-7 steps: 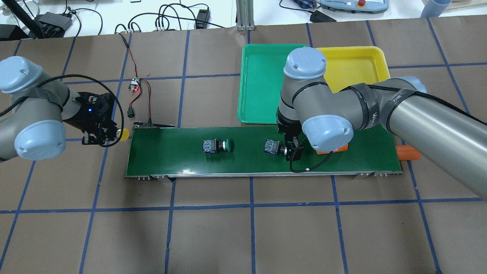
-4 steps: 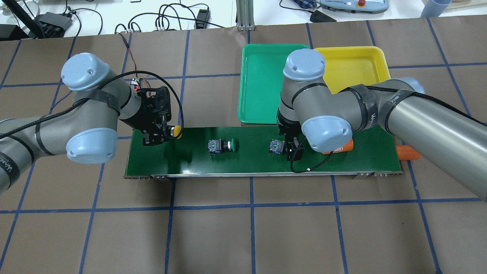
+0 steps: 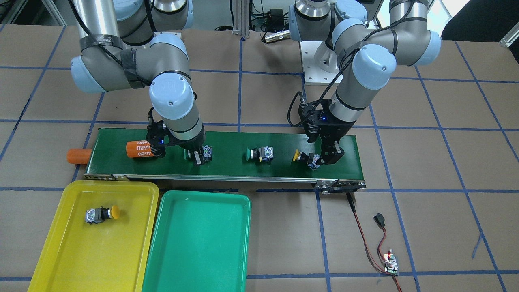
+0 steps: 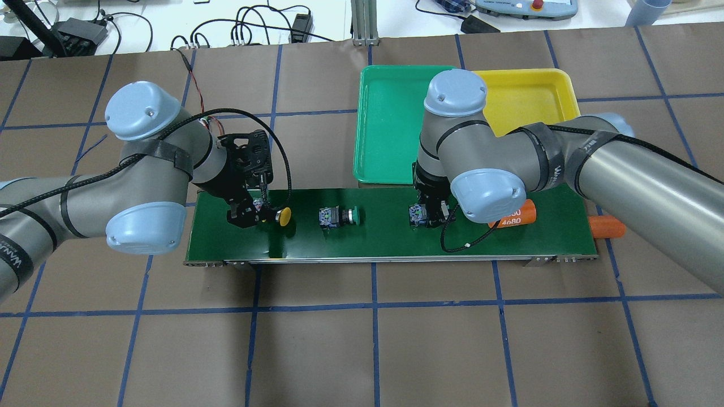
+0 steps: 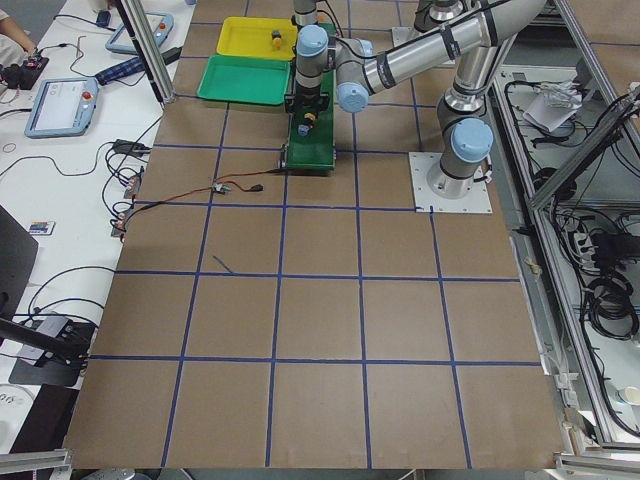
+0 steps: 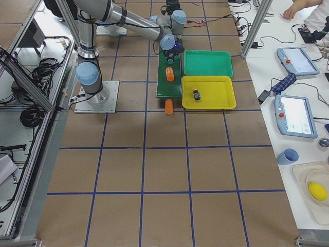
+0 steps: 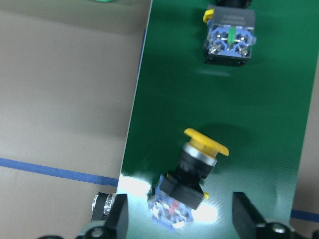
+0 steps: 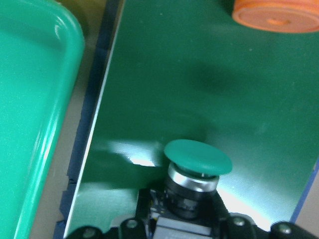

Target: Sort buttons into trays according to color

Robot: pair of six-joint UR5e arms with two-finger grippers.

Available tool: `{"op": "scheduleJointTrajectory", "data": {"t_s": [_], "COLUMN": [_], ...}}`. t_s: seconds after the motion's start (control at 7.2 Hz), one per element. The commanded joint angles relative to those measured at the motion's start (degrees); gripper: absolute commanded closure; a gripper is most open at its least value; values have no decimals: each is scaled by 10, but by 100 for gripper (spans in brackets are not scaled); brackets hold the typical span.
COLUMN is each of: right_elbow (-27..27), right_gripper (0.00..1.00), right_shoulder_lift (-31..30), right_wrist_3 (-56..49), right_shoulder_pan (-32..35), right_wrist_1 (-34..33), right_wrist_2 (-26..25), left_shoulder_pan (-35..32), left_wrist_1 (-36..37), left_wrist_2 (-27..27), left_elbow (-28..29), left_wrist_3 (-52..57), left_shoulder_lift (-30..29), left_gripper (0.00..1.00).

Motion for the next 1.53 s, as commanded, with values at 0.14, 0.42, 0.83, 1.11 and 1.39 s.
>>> {"op": "scheduleJointTrajectory", "data": {"t_s": [0.14,0.42,0.83,1.11,1.39], "right_elbow": [-74,-143,-150,-150,-120], "right_gripper": [100,100,10,0,0], "right_shoulder_lift": [14,98,145,142,64], "right_wrist_3": [-60,-122,-131,-135,-148], "right_shoulder_pan": [-35,-43,-45,-47,-49], "right_wrist_1": [-6,-71,-157,-156,-145], "right_wrist_2": [6,1,-17,-36,-41], "left_shoulder_pan": [0,-1,1,2,-1], "left_wrist_1": [-47,-231,-270,-279,-304], "left_wrist_2": [-1,15,28,69,88], "left_elbow": [38,166,254,264,265], "left_wrist_3": [-204,-366,-602,-704,-747], "left_shoulder_lift": [55,66,47,58,56], "left_gripper": [22,15,0,0,0]}}
